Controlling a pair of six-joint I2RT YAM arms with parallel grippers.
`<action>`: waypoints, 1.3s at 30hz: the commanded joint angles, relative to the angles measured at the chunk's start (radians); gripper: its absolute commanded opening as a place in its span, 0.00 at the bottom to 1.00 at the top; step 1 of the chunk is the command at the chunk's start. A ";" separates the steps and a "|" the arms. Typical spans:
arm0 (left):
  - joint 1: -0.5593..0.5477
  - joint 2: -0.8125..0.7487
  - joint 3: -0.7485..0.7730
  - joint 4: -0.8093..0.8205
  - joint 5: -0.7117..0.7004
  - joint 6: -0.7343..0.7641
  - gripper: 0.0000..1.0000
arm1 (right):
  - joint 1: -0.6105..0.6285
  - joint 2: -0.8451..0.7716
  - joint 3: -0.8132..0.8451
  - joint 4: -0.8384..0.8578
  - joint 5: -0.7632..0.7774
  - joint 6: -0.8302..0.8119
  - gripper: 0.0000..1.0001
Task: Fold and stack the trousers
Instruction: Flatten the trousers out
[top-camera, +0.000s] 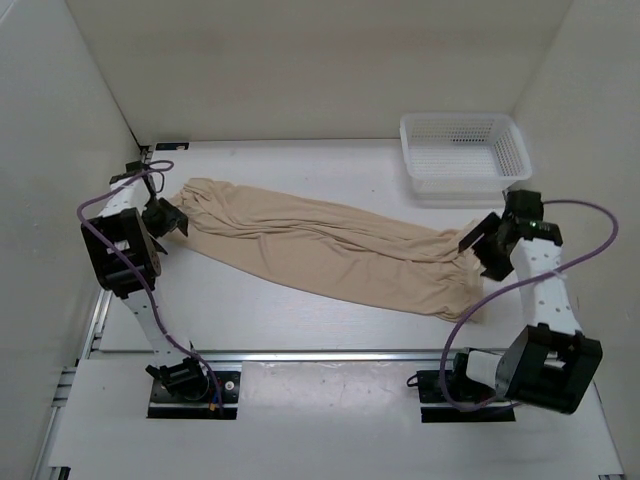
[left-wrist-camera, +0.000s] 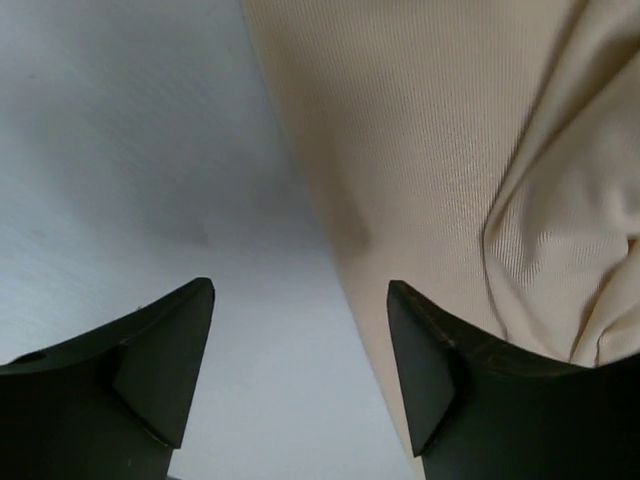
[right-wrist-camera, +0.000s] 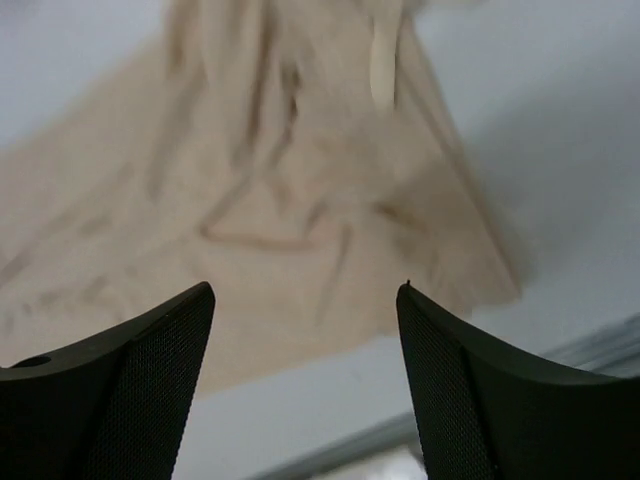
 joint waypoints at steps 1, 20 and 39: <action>0.003 0.057 0.032 0.059 0.042 -0.024 0.79 | 0.030 -0.133 -0.126 -0.123 -0.120 0.039 0.77; 0.010 0.016 0.089 0.059 0.069 -0.033 0.10 | 0.059 -0.096 -0.395 0.025 -0.155 0.247 0.59; 0.029 -0.150 0.296 -0.084 0.088 -0.033 0.10 | 0.190 0.013 -0.050 -0.041 0.196 0.209 0.01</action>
